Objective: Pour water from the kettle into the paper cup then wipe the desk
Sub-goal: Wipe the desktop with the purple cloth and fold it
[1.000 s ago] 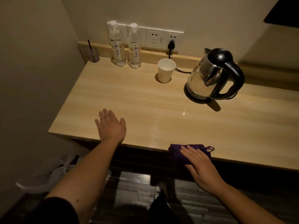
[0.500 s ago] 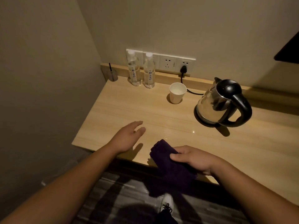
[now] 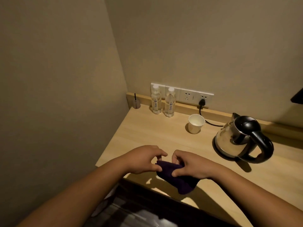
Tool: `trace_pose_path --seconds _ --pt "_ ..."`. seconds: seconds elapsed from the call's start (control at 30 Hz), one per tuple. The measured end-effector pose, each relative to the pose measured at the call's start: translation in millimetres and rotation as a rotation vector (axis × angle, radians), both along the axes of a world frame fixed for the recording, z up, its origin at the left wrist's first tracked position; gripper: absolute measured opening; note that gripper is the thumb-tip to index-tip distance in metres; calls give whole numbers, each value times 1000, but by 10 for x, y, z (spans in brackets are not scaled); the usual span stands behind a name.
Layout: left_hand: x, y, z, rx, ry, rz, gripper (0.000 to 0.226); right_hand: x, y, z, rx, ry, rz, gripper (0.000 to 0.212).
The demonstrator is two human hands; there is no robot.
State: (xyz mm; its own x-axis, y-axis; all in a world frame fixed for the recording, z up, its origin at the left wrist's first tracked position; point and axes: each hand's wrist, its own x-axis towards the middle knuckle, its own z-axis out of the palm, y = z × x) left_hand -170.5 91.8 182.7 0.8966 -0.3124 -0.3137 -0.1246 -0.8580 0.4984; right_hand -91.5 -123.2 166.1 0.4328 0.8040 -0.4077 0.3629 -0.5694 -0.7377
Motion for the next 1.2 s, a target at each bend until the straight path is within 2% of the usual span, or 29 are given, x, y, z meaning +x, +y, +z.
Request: trace_pose_path --seconds 0.17,0.33,0.47,0.6,0.7,0.8,0.93,1.07,1.13,1.2 --pt "-63 165 -12 67 -90 -176 40 -203 202 36 -56 -150 -41 30" --pt "-83 367 -91 84 -181 -323 18 -491 333 11 -81 -138 -187 31" --pt "-89 539 -220 116 -154 -413 14 -732 268 -134 -184 -81 -226 36" --pt "-61 652 -427 120 -105 -469 14 -876 157 -318 -261 -61 -266 25" --pt "53 758 -545 126 -98 -429 12 -835 126 -435 -306 -103 -294 17" --pt "218 831 -623 121 -148 -351 11 -630 195 -509 -302 -215 -388 9" --pt "553 870 -736 180 -374 -237 15 -226 364 -660 -272 -585 -450 16" --pt "699 883 -990 322 -472 -135 25 66 497 -889 -290 -920 -339 18" --pt "590 879 -1224 335 -471 -152 25 77 536 -1047 -288 -928 -242 22" --pt "389 891 -1493 363 -421 -182 24 -32 543 -1244 -251 -832 -150 20"
